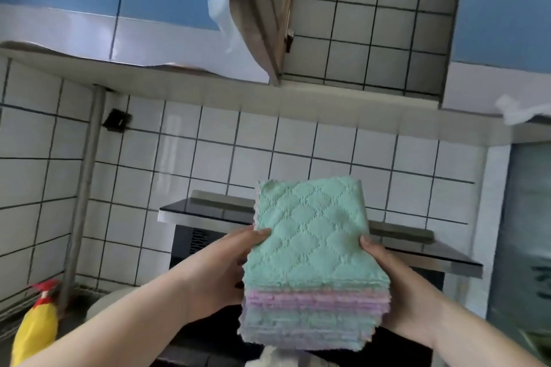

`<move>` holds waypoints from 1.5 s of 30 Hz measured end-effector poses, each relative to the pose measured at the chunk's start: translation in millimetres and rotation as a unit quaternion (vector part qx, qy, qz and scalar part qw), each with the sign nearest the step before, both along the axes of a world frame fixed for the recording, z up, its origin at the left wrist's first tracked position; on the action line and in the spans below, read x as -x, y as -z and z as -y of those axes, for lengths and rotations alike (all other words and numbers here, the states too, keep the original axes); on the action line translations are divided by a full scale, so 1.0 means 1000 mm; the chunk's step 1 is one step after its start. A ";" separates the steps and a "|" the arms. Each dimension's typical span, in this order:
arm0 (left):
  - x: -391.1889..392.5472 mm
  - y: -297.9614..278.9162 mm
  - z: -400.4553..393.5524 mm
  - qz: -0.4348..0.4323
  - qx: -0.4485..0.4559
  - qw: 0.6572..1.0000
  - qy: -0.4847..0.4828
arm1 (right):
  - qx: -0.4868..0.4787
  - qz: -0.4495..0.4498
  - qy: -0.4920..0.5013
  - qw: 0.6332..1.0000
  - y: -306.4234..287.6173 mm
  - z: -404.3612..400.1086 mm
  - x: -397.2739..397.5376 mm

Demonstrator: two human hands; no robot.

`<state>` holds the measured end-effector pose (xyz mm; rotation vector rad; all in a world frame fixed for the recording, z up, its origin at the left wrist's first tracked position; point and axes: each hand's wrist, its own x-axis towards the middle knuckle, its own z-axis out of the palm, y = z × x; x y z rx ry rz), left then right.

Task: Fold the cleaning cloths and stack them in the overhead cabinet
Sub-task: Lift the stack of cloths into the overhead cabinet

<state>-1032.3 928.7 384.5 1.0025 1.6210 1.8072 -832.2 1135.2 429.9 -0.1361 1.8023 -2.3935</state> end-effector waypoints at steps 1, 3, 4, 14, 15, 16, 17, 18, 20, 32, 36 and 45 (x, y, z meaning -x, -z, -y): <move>0.006 -0.009 -0.015 0.016 -0.016 1.000 0.000 | -0.012 -0.011 0.013 1.000 -0.009 -0.006 0.000; -0.009 -0.034 -0.036 0.019 -0.066 0.997 -0.016 | -0.039 -0.040 0.035 0.998 -0.028 -0.018 -0.001; -0.023 -0.050 -0.041 0.049 -0.083 0.995 -0.007 | -0.054 -0.053 0.045 0.996 -0.038 -0.023 -0.002; -0.078 -0.163 -0.054 -0.205 -0.266 0.940 -0.064 | -0.201 -0.188 0.147 0.950 -0.162 -0.054 0.019; -0.074 -0.173 -0.055 -0.220 -0.274 0.934 -0.061 | -0.206 -0.199 0.151 0.946 -0.174 -0.054 0.021; -0.073 -0.184 -0.056 -0.241 -0.277 0.928 -0.062 | -0.204 -0.212 0.156 0.943 -0.186 -0.052 0.021; -0.068 -0.192 -0.057 -0.259 -0.279 0.923 -0.063 | -0.202 -0.224 0.155 0.941 -0.196 -0.053 0.022; -0.064 -0.205 -0.059 -0.284 -0.281 0.915 -0.060 | -0.206 -0.236 0.163 0.936 -0.209 -0.052 0.024; -0.058 -0.223 -0.062 -0.314 -0.270 0.908 -0.063 | -0.216 -0.239 0.185 0.929 -0.229 -0.053 0.031; -0.005 -0.327 -0.109 -0.321 -0.301 0.887 -0.142 | -0.104 -0.363 0.248 0.892 -0.296 -0.060 0.083; 0.011 -0.354 -0.126 -0.334 -0.288 0.885 -0.148 | -0.139 -0.433 0.262 0.851 -0.305 -0.069 0.100; 0.056 -0.390 -0.161 -0.383 -0.242 0.857 -0.246 | -0.127 -0.439 0.297 0.838 -0.334 -0.111 0.174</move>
